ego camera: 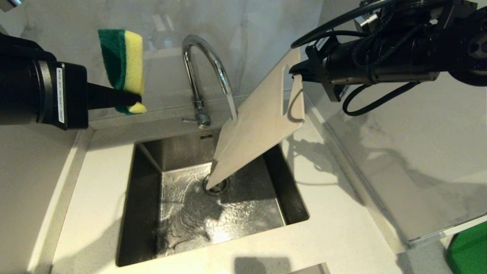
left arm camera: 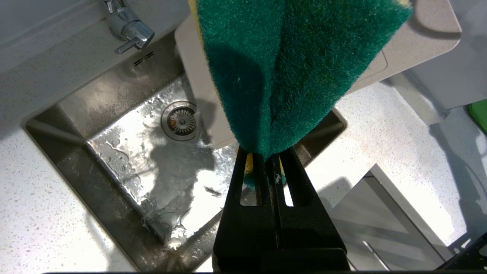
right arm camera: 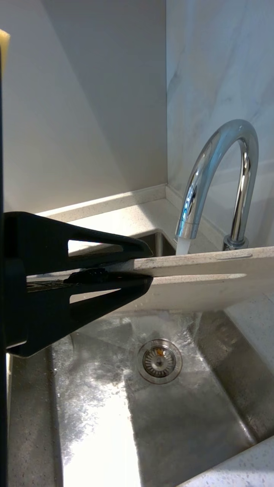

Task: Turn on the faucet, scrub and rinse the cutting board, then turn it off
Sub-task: Scrub the cutting board underwater

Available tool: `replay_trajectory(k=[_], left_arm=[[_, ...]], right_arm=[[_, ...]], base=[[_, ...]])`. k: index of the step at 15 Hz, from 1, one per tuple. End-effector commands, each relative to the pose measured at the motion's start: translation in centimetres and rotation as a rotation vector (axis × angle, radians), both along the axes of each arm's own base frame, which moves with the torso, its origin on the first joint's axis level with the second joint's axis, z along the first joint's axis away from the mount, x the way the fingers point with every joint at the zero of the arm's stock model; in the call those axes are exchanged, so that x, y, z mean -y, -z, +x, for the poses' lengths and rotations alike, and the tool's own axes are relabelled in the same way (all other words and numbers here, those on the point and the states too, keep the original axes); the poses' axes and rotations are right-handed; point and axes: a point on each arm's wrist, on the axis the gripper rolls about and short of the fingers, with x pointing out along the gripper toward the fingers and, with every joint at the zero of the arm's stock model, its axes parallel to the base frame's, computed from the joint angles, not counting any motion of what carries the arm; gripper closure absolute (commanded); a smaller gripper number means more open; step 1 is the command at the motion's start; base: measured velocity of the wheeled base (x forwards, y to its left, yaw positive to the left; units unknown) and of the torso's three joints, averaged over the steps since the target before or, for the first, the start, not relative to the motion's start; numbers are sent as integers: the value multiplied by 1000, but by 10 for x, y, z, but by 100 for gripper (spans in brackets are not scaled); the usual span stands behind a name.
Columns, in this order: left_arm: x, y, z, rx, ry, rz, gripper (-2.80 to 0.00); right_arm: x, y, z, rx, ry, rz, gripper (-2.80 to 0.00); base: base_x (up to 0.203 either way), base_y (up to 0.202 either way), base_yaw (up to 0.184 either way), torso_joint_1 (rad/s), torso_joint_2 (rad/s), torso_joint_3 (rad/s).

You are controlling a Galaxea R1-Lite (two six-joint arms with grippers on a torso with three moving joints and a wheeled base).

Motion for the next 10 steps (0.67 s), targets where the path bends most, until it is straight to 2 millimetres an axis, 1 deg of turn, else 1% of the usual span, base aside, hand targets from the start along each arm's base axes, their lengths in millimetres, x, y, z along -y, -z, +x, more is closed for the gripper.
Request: replay_trajectory(k=[1, 4, 6, 10], left_arm=[[0, 0, 0, -2, -3, 2, 0], [0, 1, 0, -4, -3, 4, 0], [0, 1, 0, -5, -3, 6, 0], [0, 4, 1, -12, -2, 13, 0]], right_arm=[[1, -3, -3, 6, -1, 5, 0], [5, -11, -13, 26, -1, 11, 0], [11, -21, -30, 30, -1, 11, 0], [36, -42, -97, -78, -9, -57, 0]], base=[[0, 0, 0, 0, 0, 0], [0, 0, 0, 0, 0, 0], [0, 0, 0, 0, 0, 0], [0, 0, 0, 0, 0, 0]])
